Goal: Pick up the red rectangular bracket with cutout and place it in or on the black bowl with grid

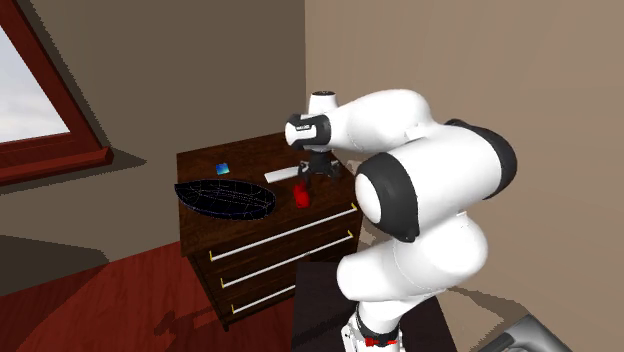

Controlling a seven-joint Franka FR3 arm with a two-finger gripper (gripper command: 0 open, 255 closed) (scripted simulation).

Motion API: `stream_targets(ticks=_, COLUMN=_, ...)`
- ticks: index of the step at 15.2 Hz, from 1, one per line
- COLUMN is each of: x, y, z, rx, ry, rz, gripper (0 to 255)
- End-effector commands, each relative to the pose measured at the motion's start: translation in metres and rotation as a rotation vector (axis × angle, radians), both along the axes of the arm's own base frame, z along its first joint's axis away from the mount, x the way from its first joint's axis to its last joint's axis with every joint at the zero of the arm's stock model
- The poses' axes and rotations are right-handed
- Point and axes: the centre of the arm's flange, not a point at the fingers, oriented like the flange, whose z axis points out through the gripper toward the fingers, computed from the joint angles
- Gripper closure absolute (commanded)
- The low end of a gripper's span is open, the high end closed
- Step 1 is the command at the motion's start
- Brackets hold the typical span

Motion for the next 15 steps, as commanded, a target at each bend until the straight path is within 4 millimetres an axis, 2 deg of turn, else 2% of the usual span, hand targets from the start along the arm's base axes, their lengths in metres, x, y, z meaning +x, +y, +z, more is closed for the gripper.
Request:
stream_targets(ticks=1, x=0.013, y=0.019, z=-0.015, rx=0.004, ry=-0.005, rz=0.008, gripper=0)
stream_targets(ticks=6, x=0.040, y=0.062, z=-0.056, rx=0.008, ry=-0.013, rz=0.028, gripper=0)
stream_targets(ticks=14, x=0.042, y=0.067, z=-0.099, rx=0.008, ry=-0.013, rz=0.030, gripper=0)
stream_targets(ticks=15, x=0.042, y=0.067, z=-0.099, rx=0.008, ry=-0.013, rz=0.030, gripper=0)
